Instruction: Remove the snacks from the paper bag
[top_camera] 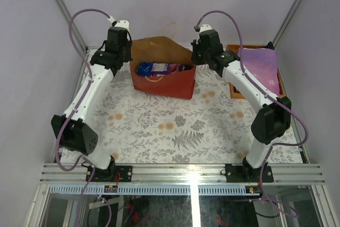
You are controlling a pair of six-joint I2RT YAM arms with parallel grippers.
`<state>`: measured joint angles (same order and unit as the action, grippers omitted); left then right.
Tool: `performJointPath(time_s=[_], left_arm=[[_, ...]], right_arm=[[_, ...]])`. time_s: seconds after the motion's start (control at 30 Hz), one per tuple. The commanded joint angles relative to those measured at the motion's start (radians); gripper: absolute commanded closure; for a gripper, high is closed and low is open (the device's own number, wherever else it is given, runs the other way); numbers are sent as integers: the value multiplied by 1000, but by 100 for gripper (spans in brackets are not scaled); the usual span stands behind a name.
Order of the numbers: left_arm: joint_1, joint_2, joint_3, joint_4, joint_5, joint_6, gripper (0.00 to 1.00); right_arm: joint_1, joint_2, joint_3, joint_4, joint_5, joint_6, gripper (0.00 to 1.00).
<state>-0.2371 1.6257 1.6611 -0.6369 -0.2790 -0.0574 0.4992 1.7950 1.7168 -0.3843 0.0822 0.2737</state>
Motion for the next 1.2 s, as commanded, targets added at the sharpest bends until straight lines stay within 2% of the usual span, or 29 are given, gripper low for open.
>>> performJointPath(time_s=[0.0,0.17,0.3,0.33,0.47,0.53,0.7,0.97,1.17], left_arm=[[-47,-112,-20,49,-72,-39,100],[-106,-158,-39,26,-116,-62,100],[-110,-141,-40,21,-141,-54,100],[-109,-124,-28,15,-151,-52,94],[-99,-69,5,27,-148,-26,47],[-72,-29,29,29,-113,-18,40],[-8,61,91,41,0,-13,39],[25,185,159,46,95,-3,41],[25,223,161,66,161,0,41]], right_arm=[[8,-162,15,128,-48,33,100],[8,-207,-14,132,-53,36,100],[7,-187,-3,133,-41,28,100],[7,-173,10,127,-42,24,100],[7,-136,39,115,-46,19,100],[7,-116,44,116,-46,17,100],[8,-94,50,112,-33,3,100],[7,-72,60,111,-25,-3,100],[7,-48,75,104,-24,-6,100]])
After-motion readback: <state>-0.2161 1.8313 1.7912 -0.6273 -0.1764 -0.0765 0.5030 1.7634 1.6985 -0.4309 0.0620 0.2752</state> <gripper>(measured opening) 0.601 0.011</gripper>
